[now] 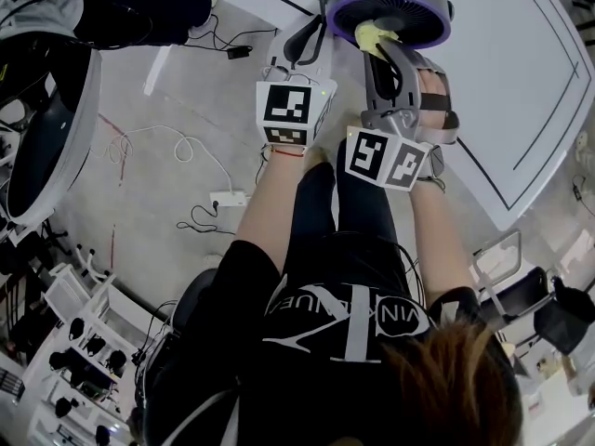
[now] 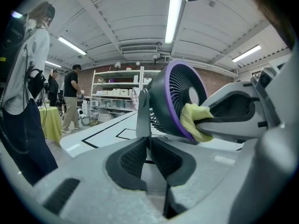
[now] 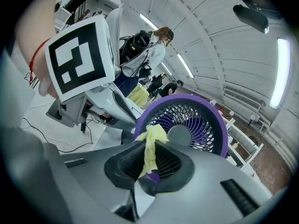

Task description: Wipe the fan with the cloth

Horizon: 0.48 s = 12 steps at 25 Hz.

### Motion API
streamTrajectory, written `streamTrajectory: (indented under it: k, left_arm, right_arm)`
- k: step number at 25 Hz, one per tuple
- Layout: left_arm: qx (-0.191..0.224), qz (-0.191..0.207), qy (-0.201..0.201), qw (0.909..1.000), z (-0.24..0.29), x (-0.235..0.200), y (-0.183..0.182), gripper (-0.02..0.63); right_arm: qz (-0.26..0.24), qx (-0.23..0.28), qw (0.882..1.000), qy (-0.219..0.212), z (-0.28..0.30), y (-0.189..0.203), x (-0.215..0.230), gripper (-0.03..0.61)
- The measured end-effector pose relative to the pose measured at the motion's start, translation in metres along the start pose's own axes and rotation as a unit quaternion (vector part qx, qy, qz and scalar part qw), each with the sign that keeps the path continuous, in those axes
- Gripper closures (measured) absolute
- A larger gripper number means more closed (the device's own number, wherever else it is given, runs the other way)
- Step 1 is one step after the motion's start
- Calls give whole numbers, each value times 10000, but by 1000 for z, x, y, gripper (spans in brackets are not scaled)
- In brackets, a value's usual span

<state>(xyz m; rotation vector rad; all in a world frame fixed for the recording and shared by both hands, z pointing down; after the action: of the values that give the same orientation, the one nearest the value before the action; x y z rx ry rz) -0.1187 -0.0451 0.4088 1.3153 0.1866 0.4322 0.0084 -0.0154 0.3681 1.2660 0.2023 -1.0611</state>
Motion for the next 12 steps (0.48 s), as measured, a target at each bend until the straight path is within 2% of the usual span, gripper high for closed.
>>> streamTrajectory:
  k: [3, 7, 12]
  left_arm:
    - [15, 17, -5, 10000, 11, 3, -1, 581]
    - [-24, 53, -19, 10000, 14, -6, 11, 581]
    - [-28, 110, 42, 9999, 1, -5, 11, 580]
  right_arm:
    - [30, 159, 9999, -45, 6, 3, 8, 543]
    - [3, 368, 9992, -136, 23, -12, -5, 543]
    - [143, 447, 9987, -214, 13, -26, -8, 541]
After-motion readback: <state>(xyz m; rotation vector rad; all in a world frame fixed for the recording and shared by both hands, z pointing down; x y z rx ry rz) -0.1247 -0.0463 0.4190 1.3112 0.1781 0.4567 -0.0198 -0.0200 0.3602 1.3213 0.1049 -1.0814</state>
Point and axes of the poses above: the fingertips, and each gripper's own axes: z forward along the fingers, x to its right, y out of its underside, the point moved 9 cm from there along -z, backward along the fingers, and after that the axes turned 10 degrees about z, right-handed, at the moved point
